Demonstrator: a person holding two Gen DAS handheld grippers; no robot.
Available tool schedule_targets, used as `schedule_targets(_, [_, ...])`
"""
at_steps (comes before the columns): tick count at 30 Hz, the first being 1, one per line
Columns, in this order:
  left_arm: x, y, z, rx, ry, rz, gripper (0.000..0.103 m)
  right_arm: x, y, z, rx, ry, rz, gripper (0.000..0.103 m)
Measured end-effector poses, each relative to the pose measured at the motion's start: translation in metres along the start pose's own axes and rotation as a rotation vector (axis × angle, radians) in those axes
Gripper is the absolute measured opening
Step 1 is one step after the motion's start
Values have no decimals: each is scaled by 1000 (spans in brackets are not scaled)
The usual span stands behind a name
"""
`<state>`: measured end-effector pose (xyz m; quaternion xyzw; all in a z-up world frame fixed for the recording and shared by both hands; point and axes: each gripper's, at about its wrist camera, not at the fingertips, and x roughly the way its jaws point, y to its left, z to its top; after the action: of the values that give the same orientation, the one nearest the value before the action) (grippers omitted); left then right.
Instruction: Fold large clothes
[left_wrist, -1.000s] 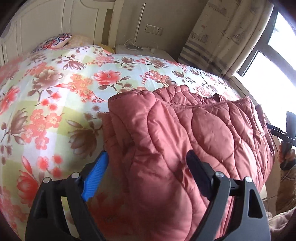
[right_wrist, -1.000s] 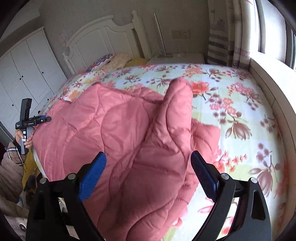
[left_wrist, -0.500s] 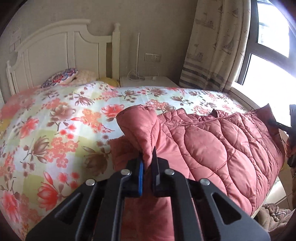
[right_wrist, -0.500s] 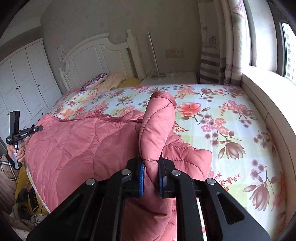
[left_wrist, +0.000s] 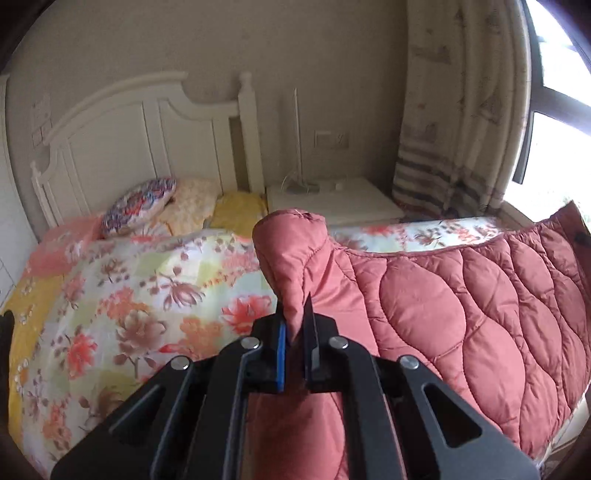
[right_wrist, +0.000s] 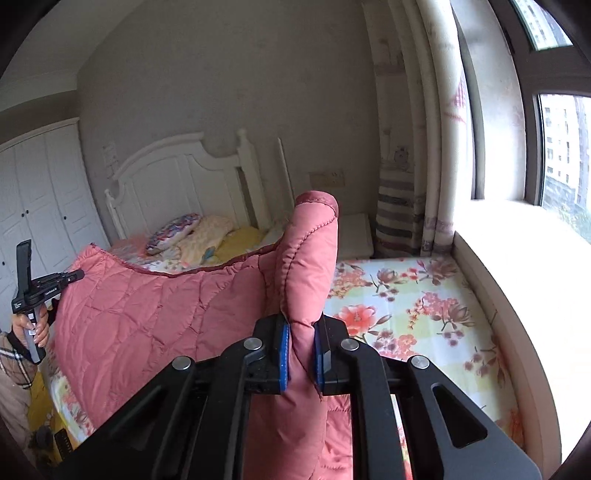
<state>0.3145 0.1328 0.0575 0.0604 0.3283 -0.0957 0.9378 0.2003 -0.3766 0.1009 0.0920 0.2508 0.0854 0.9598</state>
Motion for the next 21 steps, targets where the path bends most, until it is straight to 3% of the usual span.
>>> schedule_targets(4, [82, 0, -40, -16, 183, 57, 7, 101, -30, -27, 83, 212, -100, 13])
schedule_targets(7, [97, -3, -64, 1, 196, 55, 8, 146, -39, -78, 88, 340, -139, 13])
schedule_targets(9, [95, -3, -62, 6, 189, 61, 11, 144, -41, -94, 86, 296, -120, 14])
schedule_targets(13, [99, -5, -63, 5, 196, 96, 17, 138, -48, -96, 141, 276, -98, 14])
schedule_targets(14, [99, -5, -62, 7, 194, 109, 22, 138, -51, -96, 159, 274, -84, 16])
schedule_targets(15, [96, -4, -62, 5, 190, 119, 33, 138, -53, -96, 170, 270, -67, 19])
schedule_targets(16, [91, -1, -59, 0, 179, 126, 44, 137, -52, -94, 175, 271, -52, 24])
schedule_targets(17, [84, 0, -57, -5, 159, 120, 68, 135, -53, -93, 178, 276, -39, 30])
schedule_targets(18, [72, 3, -53, -12, 120, 105, 84, 131, -54, -90, 179, 287, -32, 37])
schedule_targets(19, [53, 7, -47, -21, 48, 77, 89, 125, -54, -88, 178, 297, -43, 67])
schedule_targets(21, [21, 8, -38, -24, -75, 88, 101, 102, -55, -75, 177, 282, -66, 99])
